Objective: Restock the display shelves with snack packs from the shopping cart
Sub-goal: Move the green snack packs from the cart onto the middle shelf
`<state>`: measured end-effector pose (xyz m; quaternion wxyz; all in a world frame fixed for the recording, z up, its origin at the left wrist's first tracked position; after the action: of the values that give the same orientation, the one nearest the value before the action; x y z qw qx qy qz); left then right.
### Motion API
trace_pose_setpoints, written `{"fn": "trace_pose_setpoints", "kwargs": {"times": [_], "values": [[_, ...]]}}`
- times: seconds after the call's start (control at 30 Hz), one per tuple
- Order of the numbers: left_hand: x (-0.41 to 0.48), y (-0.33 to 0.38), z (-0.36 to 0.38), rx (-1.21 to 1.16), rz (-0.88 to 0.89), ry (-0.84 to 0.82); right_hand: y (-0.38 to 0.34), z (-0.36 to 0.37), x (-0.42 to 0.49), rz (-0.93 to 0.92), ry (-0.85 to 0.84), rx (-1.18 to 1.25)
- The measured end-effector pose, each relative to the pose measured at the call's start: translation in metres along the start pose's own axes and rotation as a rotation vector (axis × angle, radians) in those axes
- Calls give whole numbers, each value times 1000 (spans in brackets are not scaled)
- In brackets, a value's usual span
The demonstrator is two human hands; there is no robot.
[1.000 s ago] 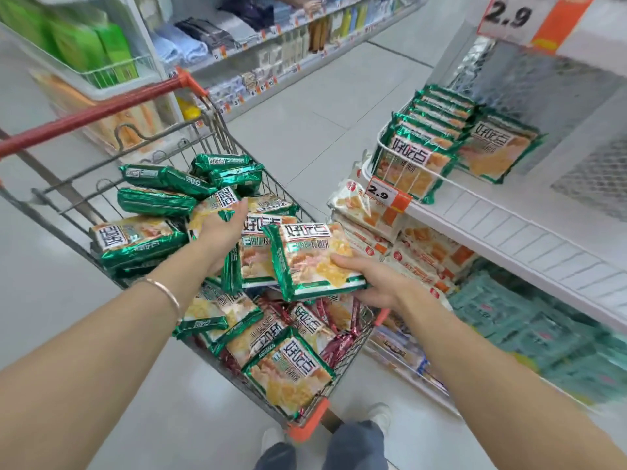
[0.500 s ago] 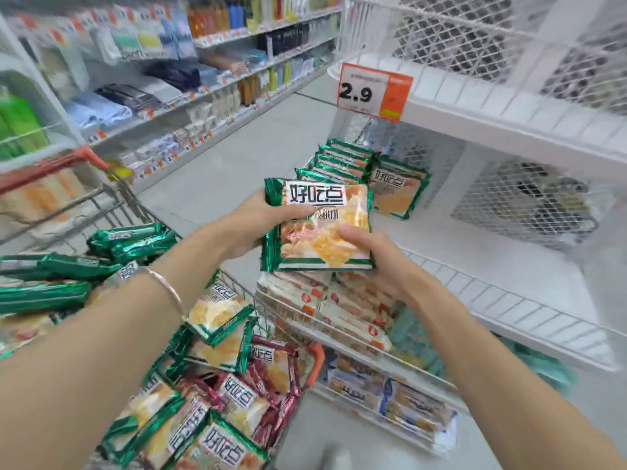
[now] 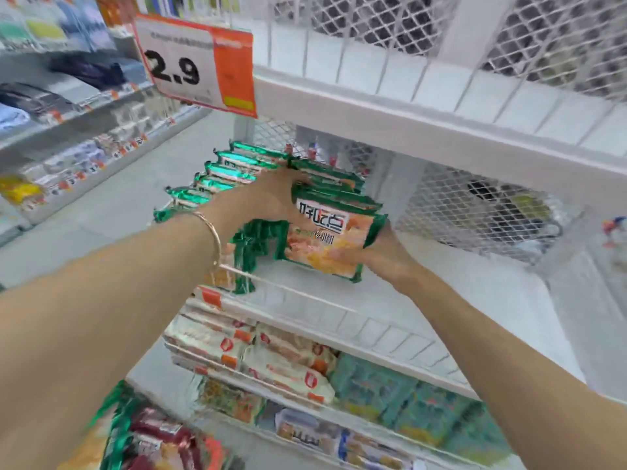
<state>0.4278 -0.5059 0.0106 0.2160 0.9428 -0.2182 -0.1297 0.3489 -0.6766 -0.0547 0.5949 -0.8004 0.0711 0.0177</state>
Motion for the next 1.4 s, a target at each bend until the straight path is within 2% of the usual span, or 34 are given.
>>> {"fn": "trace_pose_setpoints", "kwargs": {"times": [0.23, 0.3, 0.33, 0.4, 0.43, 0.5, 0.6, 0.73, 0.87, 0.97, 1.1, 1.23, 1.4], "values": [[33, -29, 13, 549, 34, 140, 27, 23, 43, -17, -42, 75], [33, -28, 9, 605, 85, 149, 22, 19, 45, -67, -43, 33], [34, -30, 12, 591, 109, 99, 15, 13, 42, -118, 15, -34], [34, -37, 23, 554, 130, -12, -8, 4, 31, -253, 149, -381], [34, -39, 26, 551, 134, -30, -19, 11, 25, -310, 137, -638], [36, -43, 29, 569, 124, -21, -27, 42, 22, -456, 3, -1060], [43, -50, 27, 608, 71, -4, -22, 67, 34, -525, -86, -1266], [45, -55, 31, 618, 46, -8, -18, 66, 47, -564, -24, -1317], [37, -48, 30, 605, 49, -32, -16, 66, 44, -554, -52, -1323], [18, -47, 20, 506, 68, -53, -28, 62, 36, -494, -84, -1269], [-36, -68, -13, 375, 13, 44, -64, 72, 14, -460, -25, -1196], [-113, -119, -44, 302, -121, 146, -105, 125, -22, -513, -29, -1085], [-241, -203, -53, 227, -319, 147, -143, 219, -90, -707, -44, -923]]}}
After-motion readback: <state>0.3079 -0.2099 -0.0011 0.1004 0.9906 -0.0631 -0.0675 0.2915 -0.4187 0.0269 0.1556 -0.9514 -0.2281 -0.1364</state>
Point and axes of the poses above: each hand's wrist, its own x-axis towards the middle knuckle, its own z-axis out of the palm, y = z × x, the point moved 9 cm from there along x, towards the middle knuckle
